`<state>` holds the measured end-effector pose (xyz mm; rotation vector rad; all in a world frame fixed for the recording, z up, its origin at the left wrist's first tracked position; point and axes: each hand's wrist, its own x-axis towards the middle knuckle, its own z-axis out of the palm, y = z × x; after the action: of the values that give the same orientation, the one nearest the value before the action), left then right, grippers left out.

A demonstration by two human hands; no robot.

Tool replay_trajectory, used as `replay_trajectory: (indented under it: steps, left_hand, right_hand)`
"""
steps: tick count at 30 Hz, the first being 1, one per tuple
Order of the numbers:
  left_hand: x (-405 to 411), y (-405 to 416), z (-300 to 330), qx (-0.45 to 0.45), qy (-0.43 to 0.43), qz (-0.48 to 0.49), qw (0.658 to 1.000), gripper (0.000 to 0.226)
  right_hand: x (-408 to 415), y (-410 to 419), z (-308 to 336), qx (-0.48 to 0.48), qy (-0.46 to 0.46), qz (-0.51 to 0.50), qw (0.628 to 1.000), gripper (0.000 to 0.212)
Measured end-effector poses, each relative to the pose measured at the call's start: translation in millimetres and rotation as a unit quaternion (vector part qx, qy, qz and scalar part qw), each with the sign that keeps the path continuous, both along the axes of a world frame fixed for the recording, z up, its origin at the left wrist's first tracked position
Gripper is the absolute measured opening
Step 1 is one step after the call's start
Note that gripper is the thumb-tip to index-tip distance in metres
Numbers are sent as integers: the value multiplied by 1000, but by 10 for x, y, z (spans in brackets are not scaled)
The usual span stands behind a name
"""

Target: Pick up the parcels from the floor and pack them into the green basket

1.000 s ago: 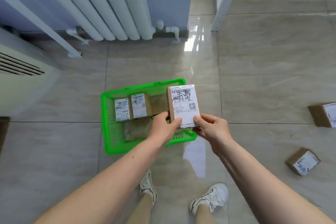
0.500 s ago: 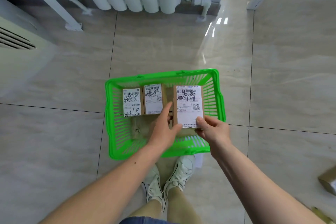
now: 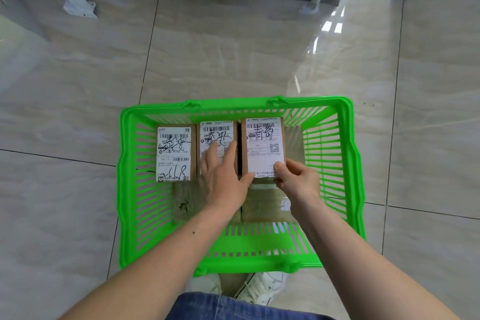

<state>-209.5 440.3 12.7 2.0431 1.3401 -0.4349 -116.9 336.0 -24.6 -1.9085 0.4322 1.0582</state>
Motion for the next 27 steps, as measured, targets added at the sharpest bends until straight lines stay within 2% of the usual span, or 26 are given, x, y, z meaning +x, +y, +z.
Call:
replay_trajectory:
  steps: [2,5,9,10,16,20,27]
  left_hand:
    - [7,3,-83,24,1,-3,1000,78]
    - [2,-11,-140,51,10,-14,999,79]
    - [2,21,-51,-4,12,3,1000,79]
    - [-5,30,20,-17,7,13,1000,79]
    - [34,-7,778,-31,3,43,999,71]
    - [194,-175,1425,-30,-12,31,999,68]
    - [612,-494,2356,-42,-52,-60,996,65]
  right_hand:
    - [13,23,-120,-1,-12,0,1000,13]
    - [5,47,-190,-12,-22,10,1000,19]
    - [-30,35,-42,-54,-15,42,998,78]
    - [-41,14,37,-60,-10,41,997,82]
    - [-95,-242,753,-51,18,2,999,42]
    - [-54,-452,1414,-32,8,-35,999,39]
    - [99,-999,2460,0,0,-137,991,33]
